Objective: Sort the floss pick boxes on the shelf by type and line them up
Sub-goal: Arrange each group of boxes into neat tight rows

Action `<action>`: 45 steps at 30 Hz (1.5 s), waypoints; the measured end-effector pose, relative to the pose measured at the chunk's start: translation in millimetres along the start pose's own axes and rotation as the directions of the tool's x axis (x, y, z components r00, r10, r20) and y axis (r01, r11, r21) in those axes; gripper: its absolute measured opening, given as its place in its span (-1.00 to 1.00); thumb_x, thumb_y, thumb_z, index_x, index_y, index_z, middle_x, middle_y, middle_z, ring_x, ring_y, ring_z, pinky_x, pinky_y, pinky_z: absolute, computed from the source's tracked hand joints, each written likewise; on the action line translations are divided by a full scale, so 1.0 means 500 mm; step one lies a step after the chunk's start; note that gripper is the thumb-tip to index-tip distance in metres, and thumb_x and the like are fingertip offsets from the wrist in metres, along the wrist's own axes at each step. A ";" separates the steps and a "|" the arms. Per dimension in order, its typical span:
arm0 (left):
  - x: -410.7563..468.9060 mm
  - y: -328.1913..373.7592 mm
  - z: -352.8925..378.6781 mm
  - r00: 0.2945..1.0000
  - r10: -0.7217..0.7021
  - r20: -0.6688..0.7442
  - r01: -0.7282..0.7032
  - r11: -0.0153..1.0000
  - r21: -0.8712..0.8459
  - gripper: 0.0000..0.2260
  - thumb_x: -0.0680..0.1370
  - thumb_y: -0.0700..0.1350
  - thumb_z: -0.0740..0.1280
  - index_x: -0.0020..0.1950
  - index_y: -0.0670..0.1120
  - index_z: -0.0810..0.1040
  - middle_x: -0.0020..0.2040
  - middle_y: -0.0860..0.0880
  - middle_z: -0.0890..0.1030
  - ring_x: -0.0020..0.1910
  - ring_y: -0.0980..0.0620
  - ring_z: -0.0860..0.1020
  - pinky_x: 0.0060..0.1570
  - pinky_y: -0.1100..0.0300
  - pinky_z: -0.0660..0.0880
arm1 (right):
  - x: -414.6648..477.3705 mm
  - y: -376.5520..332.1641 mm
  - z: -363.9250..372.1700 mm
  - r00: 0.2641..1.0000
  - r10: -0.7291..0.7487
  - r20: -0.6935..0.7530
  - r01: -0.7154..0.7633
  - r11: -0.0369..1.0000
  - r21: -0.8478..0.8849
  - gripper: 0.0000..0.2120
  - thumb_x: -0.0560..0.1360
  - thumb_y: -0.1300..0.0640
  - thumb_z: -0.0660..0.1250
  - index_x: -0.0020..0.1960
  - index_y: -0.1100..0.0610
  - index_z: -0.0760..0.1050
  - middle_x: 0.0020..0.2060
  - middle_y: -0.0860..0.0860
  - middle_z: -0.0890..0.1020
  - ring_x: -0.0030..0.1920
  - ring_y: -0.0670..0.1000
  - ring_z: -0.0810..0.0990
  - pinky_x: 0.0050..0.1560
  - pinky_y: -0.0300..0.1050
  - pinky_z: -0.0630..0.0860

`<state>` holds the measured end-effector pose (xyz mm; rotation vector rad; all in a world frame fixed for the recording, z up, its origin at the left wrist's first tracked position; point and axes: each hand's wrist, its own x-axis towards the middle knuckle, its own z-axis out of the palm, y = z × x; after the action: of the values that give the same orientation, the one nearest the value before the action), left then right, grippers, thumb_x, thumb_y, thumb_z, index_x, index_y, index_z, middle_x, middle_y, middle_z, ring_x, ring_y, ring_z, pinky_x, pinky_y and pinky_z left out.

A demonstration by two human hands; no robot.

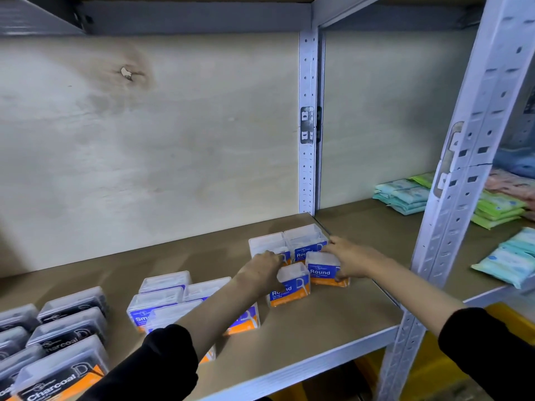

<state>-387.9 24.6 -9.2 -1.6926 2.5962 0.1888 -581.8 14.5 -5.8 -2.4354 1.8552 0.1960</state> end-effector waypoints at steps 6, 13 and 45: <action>-0.006 0.013 0.011 0.998 0.055 -0.026 -0.051 0.990 0.129 -0.48 0.51 -0.12 0.35 0.41 -0.20 0.27 0.33 -0.18 0.37 0.31 -0.11 0.40 0.21 0.05 0.46 | -0.009 -0.015 0.020 0.987 -0.059 -0.147 0.060 0.998 0.004 -0.52 0.51 0.16 0.26 0.39 0.13 0.25 0.38 0.02 0.29 0.30 -0.02 0.37 0.00 -0.26 0.38; -0.001 0.007 0.017 0.998 -0.010 -0.057 0.020 0.983 0.180 -0.62 0.57 -0.18 0.23 0.37 -0.24 0.31 0.31 -0.20 0.38 0.28 -0.13 0.42 0.18 0.04 0.46 | -0.006 -0.015 0.029 0.981 -0.082 -0.178 0.089 0.995 0.032 -0.51 0.53 0.22 0.20 0.44 0.11 0.21 0.38 0.02 0.28 0.34 -0.01 0.33 0.18 -0.20 0.39; 0.029 -0.008 0.016 0.998 -0.049 -0.043 0.054 0.988 0.145 -0.60 0.58 -0.16 0.24 0.39 -0.23 0.30 0.34 -0.21 0.36 0.33 -0.12 0.39 0.22 0.03 0.46 | 0.050 -0.017 0.044 0.981 -0.069 -0.179 0.078 0.996 0.046 -0.53 0.54 0.20 0.22 0.43 0.11 0.23 0.37 0.01 0.30 0.38 -0.01 0.24 0.25 -0.13 0.37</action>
<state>-390.3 10.7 -19.2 -1.7269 2.5197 -0.0362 -568.3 -3.9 -31.4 -2.5549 1.8060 -0.0764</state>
